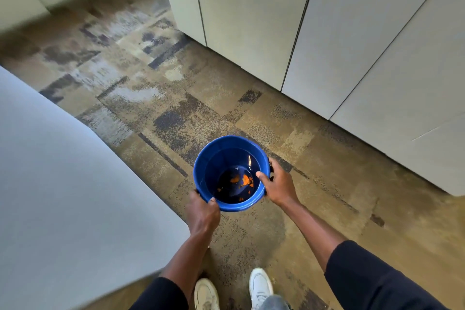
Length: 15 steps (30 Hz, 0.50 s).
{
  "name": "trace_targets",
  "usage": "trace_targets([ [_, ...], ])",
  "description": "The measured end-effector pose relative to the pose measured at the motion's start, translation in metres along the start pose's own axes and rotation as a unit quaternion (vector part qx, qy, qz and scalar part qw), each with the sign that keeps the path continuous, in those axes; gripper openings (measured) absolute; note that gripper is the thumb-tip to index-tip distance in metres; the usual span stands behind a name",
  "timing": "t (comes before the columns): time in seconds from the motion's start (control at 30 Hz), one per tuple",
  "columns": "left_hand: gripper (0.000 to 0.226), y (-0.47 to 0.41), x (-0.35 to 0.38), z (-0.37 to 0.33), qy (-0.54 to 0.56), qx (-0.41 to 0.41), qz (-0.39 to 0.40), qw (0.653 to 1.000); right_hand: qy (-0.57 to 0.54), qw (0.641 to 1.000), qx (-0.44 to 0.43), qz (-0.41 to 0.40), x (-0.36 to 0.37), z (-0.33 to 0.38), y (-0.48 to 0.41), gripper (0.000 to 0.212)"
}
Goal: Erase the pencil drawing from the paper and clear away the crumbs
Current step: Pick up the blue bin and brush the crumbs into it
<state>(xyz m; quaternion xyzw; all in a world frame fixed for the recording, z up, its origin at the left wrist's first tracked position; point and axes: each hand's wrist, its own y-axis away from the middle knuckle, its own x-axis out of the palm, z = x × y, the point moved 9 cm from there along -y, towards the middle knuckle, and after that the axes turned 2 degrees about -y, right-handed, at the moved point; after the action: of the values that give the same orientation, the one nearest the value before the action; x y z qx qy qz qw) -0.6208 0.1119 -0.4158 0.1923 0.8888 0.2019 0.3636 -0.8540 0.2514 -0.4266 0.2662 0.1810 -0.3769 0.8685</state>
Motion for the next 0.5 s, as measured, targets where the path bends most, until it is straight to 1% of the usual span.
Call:
trace_targets([
  [0.13,0.025,0.038,-0.041,-0.044,0.02,0.022,-0.012,0.999,-0.027,0.999,-0.013,-0.017,-0.035,0.055,0.024,0.027],
  [0.17,0.023,0.047,-0.056,-0.058,0.029,0.025,-0.02,0.999,-0.037,0.999,-0.017,-0.019,-0.045,0.075,0.03,0.028],
  [0.27,0.021,0.064,-0.083,-0.079,0.034,0.033,-0.033,0.998,-0.073,0.997,-0.019,-0.02,-0.058,0.105,0.041,0.037],
  [0.5,0.025,0.109,-0.152,-0.119,0.073,0.063,-0.084,0.992,-0.073,0.995,-0.055,-0.05,-0.085,0.191,0.064,0.041],
])
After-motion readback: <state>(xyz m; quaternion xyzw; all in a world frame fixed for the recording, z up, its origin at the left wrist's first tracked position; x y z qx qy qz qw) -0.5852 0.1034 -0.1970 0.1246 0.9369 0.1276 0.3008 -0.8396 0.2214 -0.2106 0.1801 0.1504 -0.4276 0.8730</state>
